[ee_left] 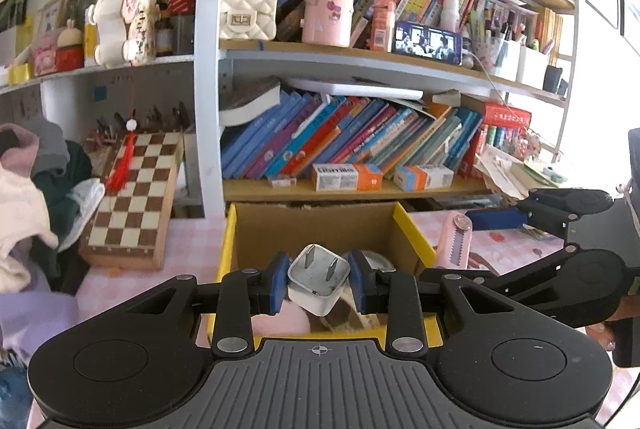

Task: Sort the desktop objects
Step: 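Carry the plug with left gripper while right gripper carries the comb over the box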

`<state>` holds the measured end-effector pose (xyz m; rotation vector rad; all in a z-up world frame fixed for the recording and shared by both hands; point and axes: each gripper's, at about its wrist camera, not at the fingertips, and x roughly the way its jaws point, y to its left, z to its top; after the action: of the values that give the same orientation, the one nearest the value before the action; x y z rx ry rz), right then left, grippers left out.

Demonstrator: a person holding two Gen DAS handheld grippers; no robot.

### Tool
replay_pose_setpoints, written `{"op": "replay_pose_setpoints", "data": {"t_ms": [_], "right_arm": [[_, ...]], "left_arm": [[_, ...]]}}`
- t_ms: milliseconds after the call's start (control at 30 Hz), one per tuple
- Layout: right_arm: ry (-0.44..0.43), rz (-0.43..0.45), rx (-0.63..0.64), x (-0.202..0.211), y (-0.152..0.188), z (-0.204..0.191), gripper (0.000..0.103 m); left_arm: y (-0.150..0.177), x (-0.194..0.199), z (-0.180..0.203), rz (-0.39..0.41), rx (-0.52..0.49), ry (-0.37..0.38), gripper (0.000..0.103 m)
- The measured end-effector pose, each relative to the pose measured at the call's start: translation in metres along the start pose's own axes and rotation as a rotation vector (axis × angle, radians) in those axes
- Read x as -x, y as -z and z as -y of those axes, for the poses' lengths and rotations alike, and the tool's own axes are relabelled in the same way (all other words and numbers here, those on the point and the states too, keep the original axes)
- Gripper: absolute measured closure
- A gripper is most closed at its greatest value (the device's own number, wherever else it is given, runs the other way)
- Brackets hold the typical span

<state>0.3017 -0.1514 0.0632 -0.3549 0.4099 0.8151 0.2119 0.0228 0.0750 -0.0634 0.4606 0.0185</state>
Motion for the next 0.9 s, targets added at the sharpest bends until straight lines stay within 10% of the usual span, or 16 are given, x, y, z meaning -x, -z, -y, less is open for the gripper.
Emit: {"op": "replay_pose_setpoints", "data": {"t_ms": [900], "right_arm": [[-0.120, -0.213, 0.139, -0.129, -0.005, 0.037, 0.028]], "left_arm": [[-0.002, -0.112, -0.016, -0.168, -0.034, -0.029, 0.073]]}}
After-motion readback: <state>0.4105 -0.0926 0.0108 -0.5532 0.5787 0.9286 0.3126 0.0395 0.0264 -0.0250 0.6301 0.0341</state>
